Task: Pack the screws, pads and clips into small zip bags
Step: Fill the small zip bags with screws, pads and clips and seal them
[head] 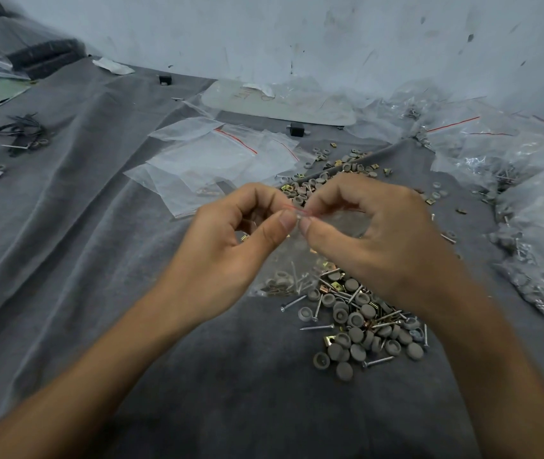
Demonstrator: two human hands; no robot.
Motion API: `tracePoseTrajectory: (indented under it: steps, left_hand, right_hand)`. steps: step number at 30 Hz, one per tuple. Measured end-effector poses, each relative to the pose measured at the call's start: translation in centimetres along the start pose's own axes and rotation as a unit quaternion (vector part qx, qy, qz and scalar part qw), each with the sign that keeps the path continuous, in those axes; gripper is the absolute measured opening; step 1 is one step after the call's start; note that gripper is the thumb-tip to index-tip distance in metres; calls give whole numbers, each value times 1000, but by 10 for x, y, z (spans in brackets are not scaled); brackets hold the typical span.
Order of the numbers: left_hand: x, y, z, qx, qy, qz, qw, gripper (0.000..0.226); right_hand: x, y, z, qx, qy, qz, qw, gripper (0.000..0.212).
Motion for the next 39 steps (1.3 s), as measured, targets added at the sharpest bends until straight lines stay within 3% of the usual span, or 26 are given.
tracePoseTrajectory:
  steps: [12,19,25,39]
  left_hand:
    - [-5,4,0,-5,-20,18,1000,4]
    - [1,2,2,2,4,8,1000,3]
    - [1,7,4,-1,0,7,1000,6]
    - [7,18,8,-55,-8,12,998,5]
  right_hand:
    - [3,9,1,-37,9,-61,997,6]
    - [-9,4,1,25,15,-84,996,7]
    - [-10,6,-2,-51,23,-7,998,4]
    - [-26,28,-6,-69,-10,-55,996,4]
Point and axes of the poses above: each hand's wrist, its own z-axis towards the middle knuckle, its own y-axis out of the back of the hand, x = y × z, the point moved 2 cm from there along z, towards the middle knuckle, and after that the axes turned 13 degrees about y, right-handed, at the moved point
